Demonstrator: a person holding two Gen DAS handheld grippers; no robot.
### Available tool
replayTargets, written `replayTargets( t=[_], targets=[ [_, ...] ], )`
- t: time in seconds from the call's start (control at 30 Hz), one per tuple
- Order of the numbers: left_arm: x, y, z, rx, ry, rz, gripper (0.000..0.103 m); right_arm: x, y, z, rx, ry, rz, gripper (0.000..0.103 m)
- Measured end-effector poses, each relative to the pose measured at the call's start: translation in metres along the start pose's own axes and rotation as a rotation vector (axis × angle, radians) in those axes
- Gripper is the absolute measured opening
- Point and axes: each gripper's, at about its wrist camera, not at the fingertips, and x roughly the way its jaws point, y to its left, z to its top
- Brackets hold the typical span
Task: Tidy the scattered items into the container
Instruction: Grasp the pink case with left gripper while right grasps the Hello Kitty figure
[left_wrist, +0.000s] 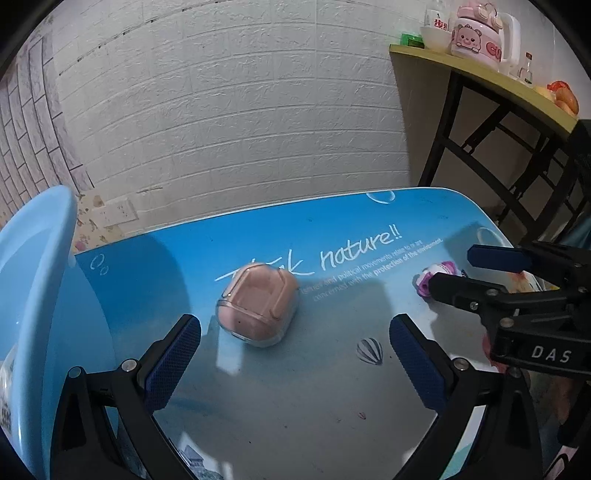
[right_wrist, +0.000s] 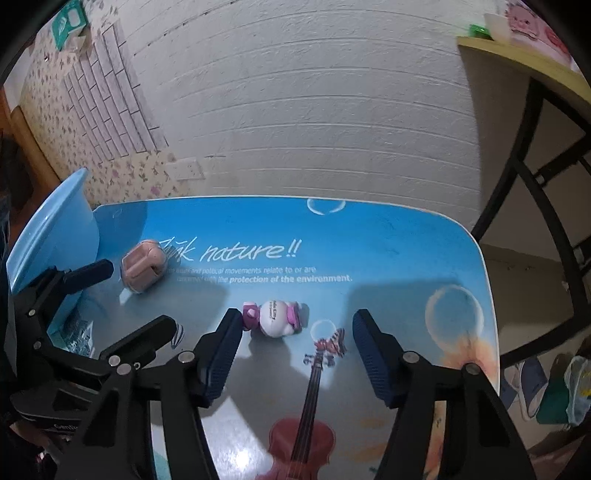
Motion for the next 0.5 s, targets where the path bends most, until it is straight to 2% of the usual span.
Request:
replayTargets(
  t=[0.3, 0.37, 0.4, 0.5],
  targets=[
    [0.005, 0.008, 0.001, -0.015, 0.019, -0.063, 0.103, 0.013, 0.010, 0.000, -0.056, 0.005, -0.024, 0.062],
    [0.007, 0.009, 0.002, -0.018, 0.020, -0.053, 0.103, 0.013, 0.014, -0.001, -0.078, -0.002, -0.032, 0.044],
    [0.007, 0.007, 0.004, -0.017, 0.018, -0.050, 0.103, 0.012, 0.015, -0.001, -0.079, -0.003, -0.021, 0.039],
    [0.011, 0.004, 0.007, -0.012, 0.015, -0.041, 0.103, 0.010, 0.012, -0.004, -0.067, -0.007, -0.008, 0.037]
  ],
)
